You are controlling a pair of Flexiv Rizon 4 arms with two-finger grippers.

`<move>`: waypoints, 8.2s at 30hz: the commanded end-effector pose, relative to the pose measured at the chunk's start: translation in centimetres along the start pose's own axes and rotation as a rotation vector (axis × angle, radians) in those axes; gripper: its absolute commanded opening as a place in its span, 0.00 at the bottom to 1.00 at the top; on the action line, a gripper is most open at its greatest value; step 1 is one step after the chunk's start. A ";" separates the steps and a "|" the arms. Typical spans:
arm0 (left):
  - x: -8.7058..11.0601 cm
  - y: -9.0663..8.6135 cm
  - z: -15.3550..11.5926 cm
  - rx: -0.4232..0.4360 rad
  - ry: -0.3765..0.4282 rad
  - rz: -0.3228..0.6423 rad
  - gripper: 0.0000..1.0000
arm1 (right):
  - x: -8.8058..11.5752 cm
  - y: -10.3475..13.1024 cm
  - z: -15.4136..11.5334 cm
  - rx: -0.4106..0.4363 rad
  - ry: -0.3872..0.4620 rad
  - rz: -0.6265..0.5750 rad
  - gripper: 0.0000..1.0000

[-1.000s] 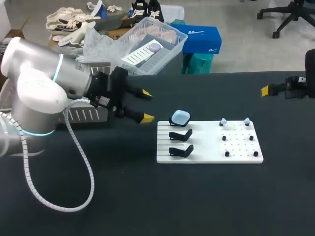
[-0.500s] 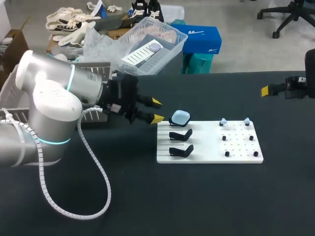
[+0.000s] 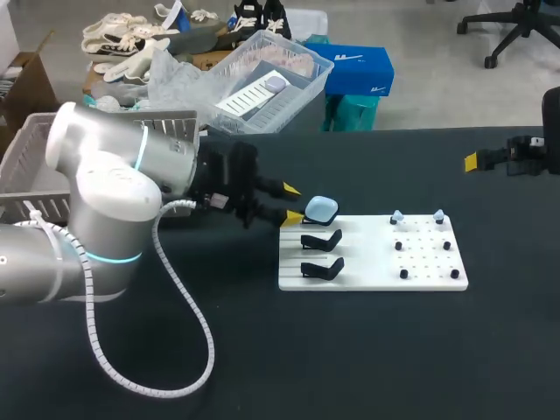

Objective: Pick up each earbud case from the left stands, insert the matching earbuds, close the lid, and place the case in the box.

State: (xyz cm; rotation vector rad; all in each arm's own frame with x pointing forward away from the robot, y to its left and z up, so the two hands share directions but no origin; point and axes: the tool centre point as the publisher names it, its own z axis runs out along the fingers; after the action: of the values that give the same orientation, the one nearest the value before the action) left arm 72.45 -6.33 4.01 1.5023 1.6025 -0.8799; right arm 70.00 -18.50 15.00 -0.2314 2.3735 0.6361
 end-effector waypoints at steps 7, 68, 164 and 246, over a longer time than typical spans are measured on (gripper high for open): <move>0.4 1.0 1.7 0.010 -0.017 -0.005 0.49 | 0.0 0.0 0.0 0.000 0.000 0.000 1.00; 0.2 1.3 2.7 0.038 -0.059 -0.006 0.00 | 0.0 0.0 0.0 0.000 0.000 0.000 1.00; -7.1 -9.5 -1.0 0.129 -0.418 0.015 0.00 | 6.1 13.0 1.8 -0.096 0.109 -0.228 1.00; -7.1 -9.5 -1.0 0.129 -0.418 0.015 0.00 | 5.2 19.1 8.6 -0.140 0.201 -0.254 1.00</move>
State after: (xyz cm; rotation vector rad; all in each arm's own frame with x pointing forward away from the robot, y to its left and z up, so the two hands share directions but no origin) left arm 63.04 -9.49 10.58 1.3048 1.2460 -1.2182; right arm 64.50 2.09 13.19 -0.6811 2.4313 0.6994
